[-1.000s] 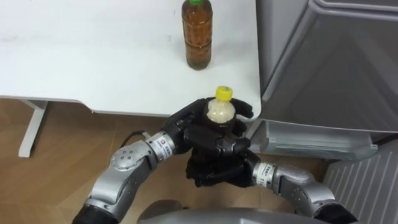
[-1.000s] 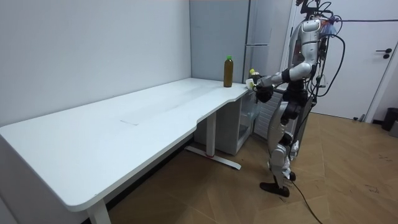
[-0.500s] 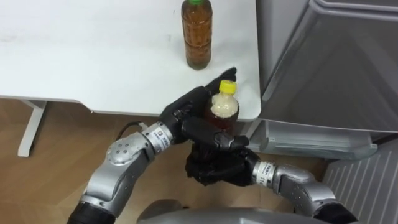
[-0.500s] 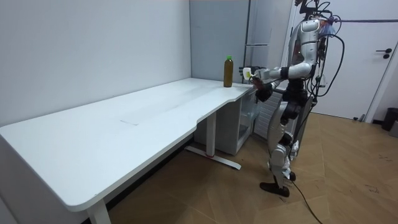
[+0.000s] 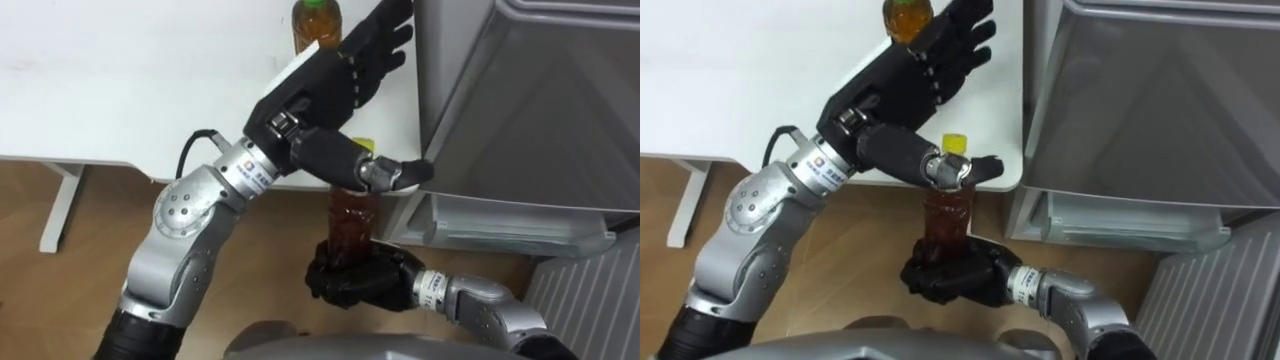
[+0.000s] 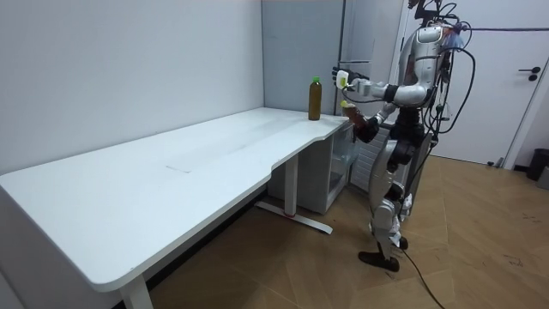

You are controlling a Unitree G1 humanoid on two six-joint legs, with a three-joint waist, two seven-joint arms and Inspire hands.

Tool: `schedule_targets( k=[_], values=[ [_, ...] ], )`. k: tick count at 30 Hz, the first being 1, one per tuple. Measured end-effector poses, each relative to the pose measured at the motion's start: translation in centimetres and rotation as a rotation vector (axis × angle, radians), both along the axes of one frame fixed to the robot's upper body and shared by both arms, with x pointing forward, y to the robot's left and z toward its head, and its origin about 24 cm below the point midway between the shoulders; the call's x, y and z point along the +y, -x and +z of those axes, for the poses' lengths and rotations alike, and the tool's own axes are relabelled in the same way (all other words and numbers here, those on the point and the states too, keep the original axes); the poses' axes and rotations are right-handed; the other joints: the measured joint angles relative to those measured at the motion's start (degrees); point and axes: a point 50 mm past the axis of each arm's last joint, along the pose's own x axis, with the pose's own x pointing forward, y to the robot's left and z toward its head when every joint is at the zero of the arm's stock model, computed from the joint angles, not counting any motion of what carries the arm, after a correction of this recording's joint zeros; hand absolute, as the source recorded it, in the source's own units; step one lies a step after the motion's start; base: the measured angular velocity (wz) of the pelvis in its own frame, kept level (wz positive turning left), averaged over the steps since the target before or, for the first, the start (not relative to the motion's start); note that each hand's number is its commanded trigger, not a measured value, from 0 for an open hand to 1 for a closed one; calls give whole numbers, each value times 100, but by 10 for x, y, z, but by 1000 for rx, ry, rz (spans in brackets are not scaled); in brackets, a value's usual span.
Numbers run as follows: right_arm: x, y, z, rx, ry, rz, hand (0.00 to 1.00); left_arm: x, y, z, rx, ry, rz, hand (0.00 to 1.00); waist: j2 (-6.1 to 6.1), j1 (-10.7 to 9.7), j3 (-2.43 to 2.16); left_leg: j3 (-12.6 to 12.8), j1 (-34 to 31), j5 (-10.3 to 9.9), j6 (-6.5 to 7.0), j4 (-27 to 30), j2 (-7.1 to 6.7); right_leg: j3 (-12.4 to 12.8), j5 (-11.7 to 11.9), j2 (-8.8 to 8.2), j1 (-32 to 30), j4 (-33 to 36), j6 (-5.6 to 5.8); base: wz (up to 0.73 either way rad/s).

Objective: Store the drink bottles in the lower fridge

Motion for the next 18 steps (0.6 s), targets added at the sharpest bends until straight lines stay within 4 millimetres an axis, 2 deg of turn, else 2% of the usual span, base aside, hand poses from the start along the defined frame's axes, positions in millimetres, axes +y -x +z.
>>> schedule_targets(
  k=[4, 7, 12, 18],
  values=[
    [-3, 7, -4, 28, 11, -6, 100, 4, 1, 15, -39, 86, -1, 0, 12, 12, -8, 3, 0, 0, 0, 11, 3, 2, 0, -1, -7, 2, 0, 0],
    [-9, 14, -7, 64, 31, -20, 100, 12, 3, 35, -104, 150, 27, 0, 17, 25, -11, 5, 0, 0, 0, 14, 2, -3, 0, -3, -4, 3, 0, 0],
    [-13, 18, -10, 76, 57, -38, 100, 21, 2, 53, -169, 211, 88, 0, 51, 217, -33, 18, 110, 0, -1, -19, 6, 4, 0, 1, 79, -3, 0, -3],
    [-19, 24, -13, 98, 65, -98, 100, 45, -2, 65, -239, 220, 272, 0, 83, 410, -47, 12, 186, 9, -12, -60, 3, 13, -2, 4, 163, -2, 3, 0]
  ],
)
